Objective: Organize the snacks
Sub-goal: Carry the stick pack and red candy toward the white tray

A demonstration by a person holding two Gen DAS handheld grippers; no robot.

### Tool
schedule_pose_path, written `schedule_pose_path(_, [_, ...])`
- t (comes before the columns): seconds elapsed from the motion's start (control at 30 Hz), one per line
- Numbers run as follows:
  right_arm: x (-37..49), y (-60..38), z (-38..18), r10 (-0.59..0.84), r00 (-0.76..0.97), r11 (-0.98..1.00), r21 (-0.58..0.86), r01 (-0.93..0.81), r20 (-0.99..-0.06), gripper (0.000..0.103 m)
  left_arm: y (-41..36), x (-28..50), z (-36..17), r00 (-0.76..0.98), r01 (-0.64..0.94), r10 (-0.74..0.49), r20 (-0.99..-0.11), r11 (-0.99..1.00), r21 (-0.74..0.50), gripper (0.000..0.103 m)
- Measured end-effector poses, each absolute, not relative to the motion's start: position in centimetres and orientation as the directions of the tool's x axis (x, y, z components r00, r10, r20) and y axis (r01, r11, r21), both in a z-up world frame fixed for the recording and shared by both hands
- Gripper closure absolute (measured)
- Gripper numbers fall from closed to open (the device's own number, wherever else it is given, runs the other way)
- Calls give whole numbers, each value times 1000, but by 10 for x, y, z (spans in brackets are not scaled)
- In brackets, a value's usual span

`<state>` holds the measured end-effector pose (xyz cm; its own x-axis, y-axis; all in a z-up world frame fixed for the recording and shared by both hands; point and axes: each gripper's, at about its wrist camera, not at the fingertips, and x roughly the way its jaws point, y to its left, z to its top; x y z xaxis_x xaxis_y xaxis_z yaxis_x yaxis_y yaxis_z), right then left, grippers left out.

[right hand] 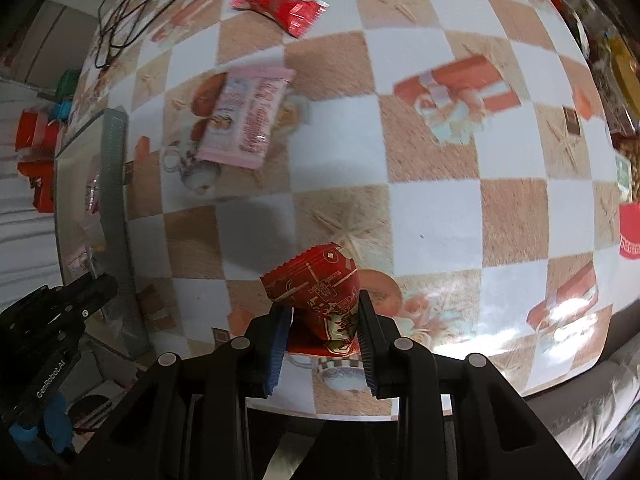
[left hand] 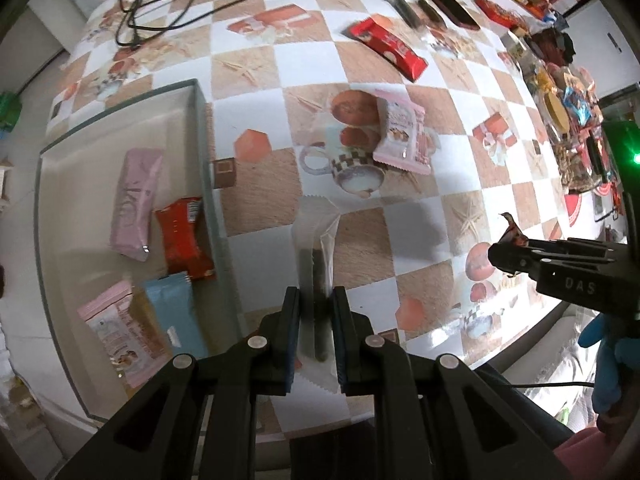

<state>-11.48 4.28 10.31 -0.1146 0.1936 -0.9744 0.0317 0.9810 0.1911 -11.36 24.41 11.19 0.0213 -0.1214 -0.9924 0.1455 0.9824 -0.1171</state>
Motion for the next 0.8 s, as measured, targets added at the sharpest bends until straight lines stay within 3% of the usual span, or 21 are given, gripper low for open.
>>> schedule_pose_path(0.8, [-98,116,116,172,-88,973,183,-141,-981,69,316,-126,143,139,19,-113,-984,994,-112,86])
